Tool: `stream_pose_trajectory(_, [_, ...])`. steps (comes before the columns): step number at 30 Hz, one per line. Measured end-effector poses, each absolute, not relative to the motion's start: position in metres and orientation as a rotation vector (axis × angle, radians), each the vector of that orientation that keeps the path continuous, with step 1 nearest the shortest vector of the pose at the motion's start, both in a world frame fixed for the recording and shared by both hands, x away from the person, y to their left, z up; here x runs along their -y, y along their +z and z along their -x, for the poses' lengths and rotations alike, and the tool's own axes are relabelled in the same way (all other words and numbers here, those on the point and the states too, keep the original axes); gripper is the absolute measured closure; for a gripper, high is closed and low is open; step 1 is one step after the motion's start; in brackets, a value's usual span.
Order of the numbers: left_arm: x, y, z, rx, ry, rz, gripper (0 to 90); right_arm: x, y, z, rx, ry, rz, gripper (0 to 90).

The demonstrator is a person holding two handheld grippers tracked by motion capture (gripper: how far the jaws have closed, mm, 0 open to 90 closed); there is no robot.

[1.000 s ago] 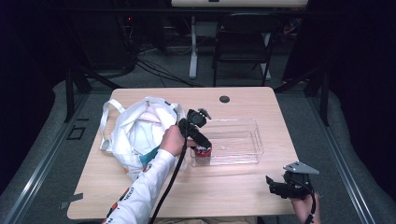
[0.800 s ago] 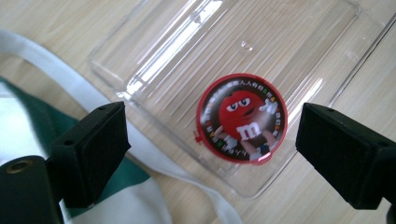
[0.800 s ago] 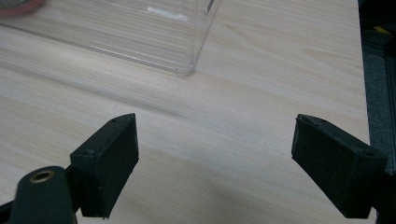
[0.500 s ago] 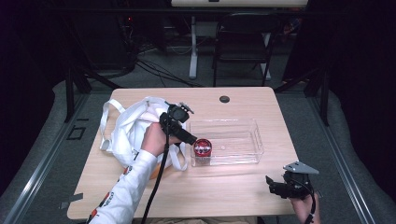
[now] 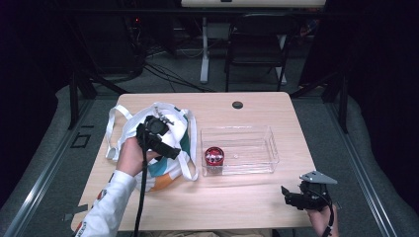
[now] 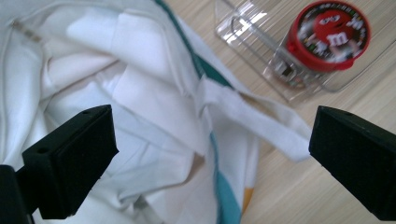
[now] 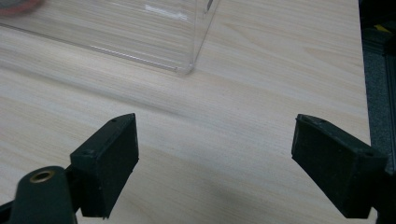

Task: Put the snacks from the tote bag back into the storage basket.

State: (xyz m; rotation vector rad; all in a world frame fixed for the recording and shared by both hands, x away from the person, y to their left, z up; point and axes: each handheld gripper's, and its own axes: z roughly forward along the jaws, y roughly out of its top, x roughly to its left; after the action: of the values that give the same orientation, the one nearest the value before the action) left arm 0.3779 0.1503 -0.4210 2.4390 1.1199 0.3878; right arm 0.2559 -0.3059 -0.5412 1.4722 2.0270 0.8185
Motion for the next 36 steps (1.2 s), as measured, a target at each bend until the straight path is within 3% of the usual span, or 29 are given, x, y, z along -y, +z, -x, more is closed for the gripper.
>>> stream_pose_trajectory(20, [-0.255, -0.454, -0.332, -1.379, 0.367, -2.305, 0.4, 0.305, -0.541, -0.255, -2.009, 0.81, -1.479, 14.4])
stream_pose_trajectory(36, [-0.282, -0.506, -0.311, -1.464, 0.213, -2.282, 0.1, 0.304, -0.541, -0.255, -2.02, 0.807, -1.472, 14.4])
